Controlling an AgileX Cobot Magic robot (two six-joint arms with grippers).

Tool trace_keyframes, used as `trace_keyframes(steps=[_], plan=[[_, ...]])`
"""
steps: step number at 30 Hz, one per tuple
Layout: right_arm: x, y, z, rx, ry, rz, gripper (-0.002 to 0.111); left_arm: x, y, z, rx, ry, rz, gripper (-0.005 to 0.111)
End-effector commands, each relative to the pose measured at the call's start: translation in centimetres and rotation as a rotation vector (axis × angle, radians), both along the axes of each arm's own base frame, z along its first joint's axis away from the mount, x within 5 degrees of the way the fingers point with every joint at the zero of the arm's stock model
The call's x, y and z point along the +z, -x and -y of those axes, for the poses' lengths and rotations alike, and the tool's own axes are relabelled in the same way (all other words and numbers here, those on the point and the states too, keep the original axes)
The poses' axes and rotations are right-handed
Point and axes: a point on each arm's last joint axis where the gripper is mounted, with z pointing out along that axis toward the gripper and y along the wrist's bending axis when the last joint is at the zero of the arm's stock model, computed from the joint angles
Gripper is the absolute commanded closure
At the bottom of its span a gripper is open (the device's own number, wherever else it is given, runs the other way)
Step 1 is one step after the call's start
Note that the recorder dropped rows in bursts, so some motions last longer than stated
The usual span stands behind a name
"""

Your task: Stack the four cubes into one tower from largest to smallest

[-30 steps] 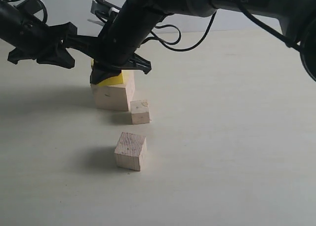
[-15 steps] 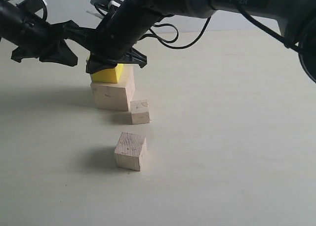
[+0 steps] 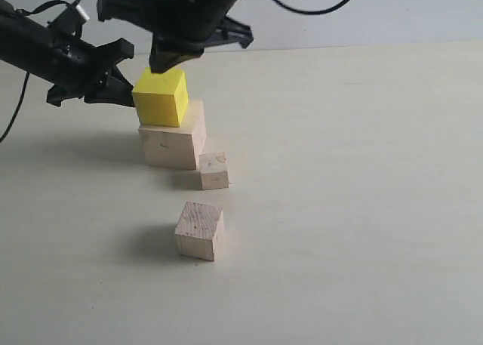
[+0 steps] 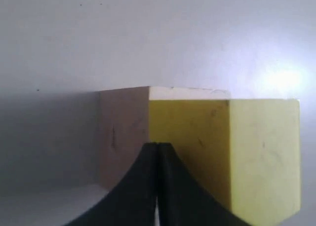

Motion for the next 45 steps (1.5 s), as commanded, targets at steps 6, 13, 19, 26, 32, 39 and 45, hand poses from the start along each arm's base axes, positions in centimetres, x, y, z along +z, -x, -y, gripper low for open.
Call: trace_keyframes(steps=[6, 13, 19, 26, 32, 39, 45], plan=[[5.6, 1.2, 2.9, -0.061, 0.075, 0.173, 0.108, -0.3, -0.6, 0.2, 0.004, 0.051, 0.052, 0.107], [5.7, 1.1, 3.0, -0.063, 0.076, 0.184, 0.108, -0.1, -0.6, 0.4, -0.025, 0.070, 0.086, 0.107], [5.6, 1.3, 3.0, -0.061, 0.082, 0.169, 0.108, 0.0, -0.5, 0.5, -0.039, 0.079, 0.075, 0.107], [5.2, 1.5, 3.7, -0.046, 0.174, 0.148, 0.108, 1.3, 0.0, 0.0, -0.039, 0.025, 0.083, 0.107], [2.7, 4.5, 6.0, 0.046, 0.240, 0.137, 0.108, 2.6, 2.5, -2.3, 0.068, -0.034, 0.102, 0.107], [0.0, 7.9, 7.1, 0.370, 0.272, 0.092, 0.108, 5.3, 6.5, -3.4, 0.062, -0.064, 0.161, 0.107], [-1.7, 8.9, 6.1, 0.695, 0.217, 0.069, 0.108, 5.8, 7.9, -3.1, -0.064, -0.070, 0.123, 0.107]])
